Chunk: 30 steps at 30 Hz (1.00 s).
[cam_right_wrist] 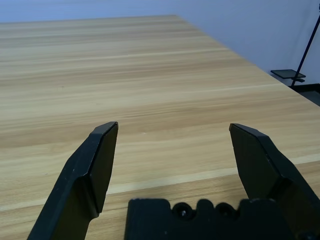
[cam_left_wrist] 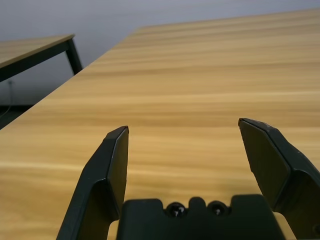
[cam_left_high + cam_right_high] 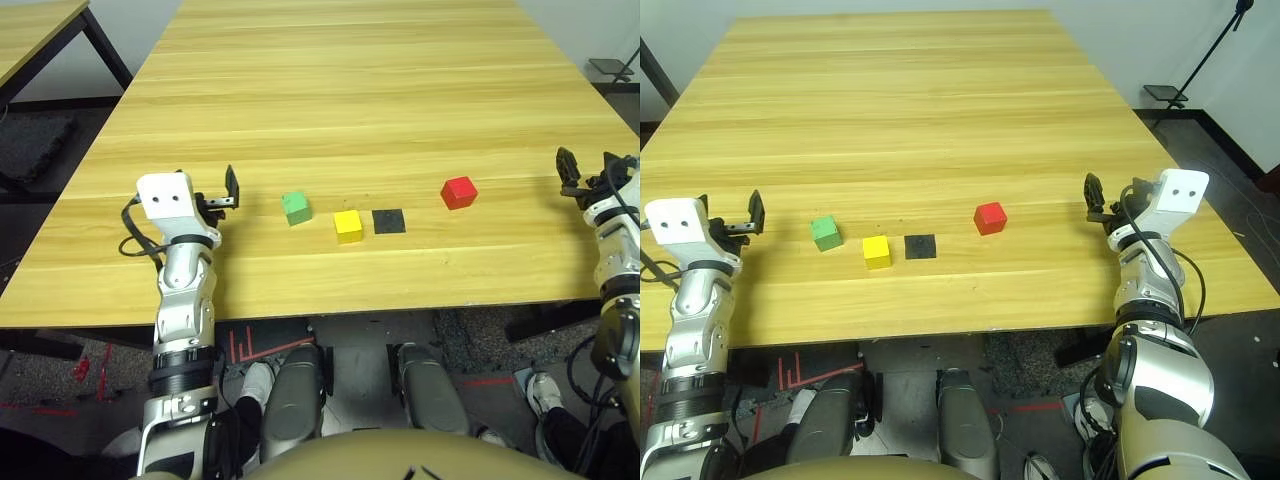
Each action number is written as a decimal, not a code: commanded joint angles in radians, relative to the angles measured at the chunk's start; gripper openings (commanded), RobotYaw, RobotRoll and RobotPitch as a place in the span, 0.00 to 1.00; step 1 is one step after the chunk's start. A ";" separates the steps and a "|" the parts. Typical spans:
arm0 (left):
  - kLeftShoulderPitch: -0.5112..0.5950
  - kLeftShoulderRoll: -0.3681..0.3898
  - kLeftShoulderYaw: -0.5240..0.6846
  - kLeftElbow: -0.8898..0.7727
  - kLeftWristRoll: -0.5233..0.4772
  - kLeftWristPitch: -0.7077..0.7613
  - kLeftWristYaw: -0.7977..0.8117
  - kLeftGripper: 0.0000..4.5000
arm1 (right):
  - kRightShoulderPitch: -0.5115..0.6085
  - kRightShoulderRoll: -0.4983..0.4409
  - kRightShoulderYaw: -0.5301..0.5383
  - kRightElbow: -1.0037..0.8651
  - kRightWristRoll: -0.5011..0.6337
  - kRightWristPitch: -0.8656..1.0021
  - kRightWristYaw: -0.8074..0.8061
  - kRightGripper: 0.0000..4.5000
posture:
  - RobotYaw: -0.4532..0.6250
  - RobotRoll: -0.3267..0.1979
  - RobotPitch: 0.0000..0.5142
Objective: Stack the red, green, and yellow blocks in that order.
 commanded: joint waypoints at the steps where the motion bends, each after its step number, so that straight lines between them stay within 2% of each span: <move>1: 0.021 0.001 -0.006 0.015 0.005 -0.006 0.005 0.99 | -0.001 -0.014 -0.011 0.023 0.002 0.016 -0.014 1.00 | 0.58 0.33 0.17; 4: 0.043 -0.012 -0.017 -0.014 -0.001 0.010 0.003 0.99 | -0.002 -0.024 -0.002 0.026 -0.006 0.033 -0.010 1.00 | 0.57 0.36 0.15; 8: -0.011 0.026 -0.048 -0.102 -0.112 0.106 -0.127 0.99 | -0.071 -0.055 0.055 -0.015 -0.021 0.156 0.154 1.00 | 0.55 0.36 0.19; 14: -0.153 0.181 -0.171 -0.239 -0.306 0.340 -0.445 0.99 | -0.199 -0.150 0.239 -0.030 -0.138 0.259 0.543 1.00 | 0.56 0.32 0.09; 17: -0.202 0.270 -0.247 -0.254 -0.358 0.399 -0.626 0.99 | -0.268 -0.179 0.339 -0.018 -0.208 0.266 0.739 1.00 | 0.57 0.30 0.08; 20: -0.241 0.320 -0.295 -0.242 -0.370 0.419 -0.729 0.99 | -0.313 -0.196 0.432 -0.004 -0.285 0.245 0.885 1.00 | 0.57 0.29 0.03; 23: -0.278 0.358 -0.350 -0.214 -0.353 0.437 -0.810 0.99 | -0.351 -0.195 0.541 0.021 -0.396 0.157 0.964 1.00 | 0.59 0.28 0.01; 30: -0.322 0.391 -0.376 -0.179 -0.319 0.454 -0.846 0.99 | -0.473 -0.118 0.661 0.083 -0.538 0.047 0.945 1.00 | 0.64 0.26 0.00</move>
